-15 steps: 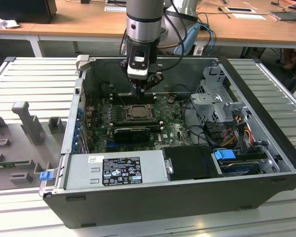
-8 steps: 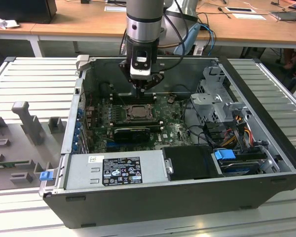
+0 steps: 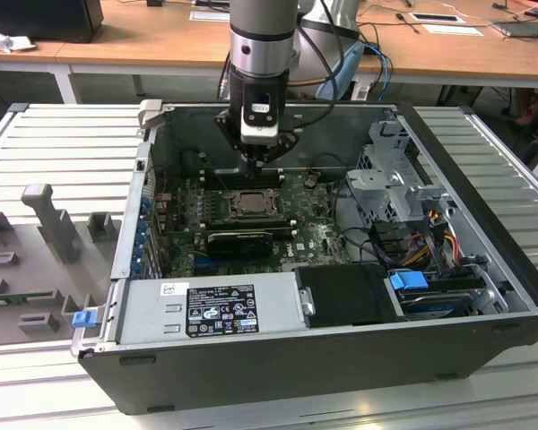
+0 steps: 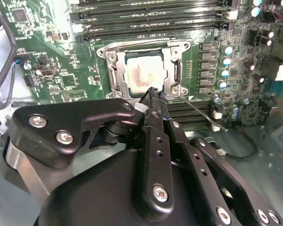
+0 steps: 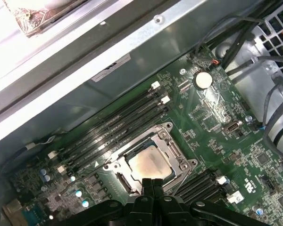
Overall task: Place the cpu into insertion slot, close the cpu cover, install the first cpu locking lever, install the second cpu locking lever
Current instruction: 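Install the first cpu locking lever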
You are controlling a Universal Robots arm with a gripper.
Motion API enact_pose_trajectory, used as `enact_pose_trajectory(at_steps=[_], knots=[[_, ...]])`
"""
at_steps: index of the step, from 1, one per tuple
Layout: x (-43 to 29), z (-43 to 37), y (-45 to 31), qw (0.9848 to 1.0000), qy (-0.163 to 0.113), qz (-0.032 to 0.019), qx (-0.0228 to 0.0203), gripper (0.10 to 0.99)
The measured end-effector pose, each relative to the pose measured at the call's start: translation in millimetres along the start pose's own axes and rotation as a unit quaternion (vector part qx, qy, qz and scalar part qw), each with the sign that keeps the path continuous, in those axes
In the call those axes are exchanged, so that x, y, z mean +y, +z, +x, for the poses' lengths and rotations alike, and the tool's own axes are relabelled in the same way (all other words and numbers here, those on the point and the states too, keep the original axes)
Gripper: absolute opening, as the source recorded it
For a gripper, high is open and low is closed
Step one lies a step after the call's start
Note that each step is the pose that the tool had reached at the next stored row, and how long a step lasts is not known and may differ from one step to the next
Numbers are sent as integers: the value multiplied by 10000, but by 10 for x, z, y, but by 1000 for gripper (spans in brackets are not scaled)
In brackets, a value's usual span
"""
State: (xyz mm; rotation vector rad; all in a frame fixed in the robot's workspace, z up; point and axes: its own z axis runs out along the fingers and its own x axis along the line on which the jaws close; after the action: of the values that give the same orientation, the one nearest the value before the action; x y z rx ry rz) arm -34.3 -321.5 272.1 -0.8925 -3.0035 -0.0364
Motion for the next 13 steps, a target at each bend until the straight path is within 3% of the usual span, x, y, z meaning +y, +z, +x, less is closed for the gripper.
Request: enact_pose_trajectory(at_steps=[5, 8, 13], knots=[[0, 0, 3, 9996, -291, -7, -12, 106], [0, 0, 8, 9991, -397, -65, -104, 106], [-1, 0, 12, 9976, -678, -75, -110, 106]])
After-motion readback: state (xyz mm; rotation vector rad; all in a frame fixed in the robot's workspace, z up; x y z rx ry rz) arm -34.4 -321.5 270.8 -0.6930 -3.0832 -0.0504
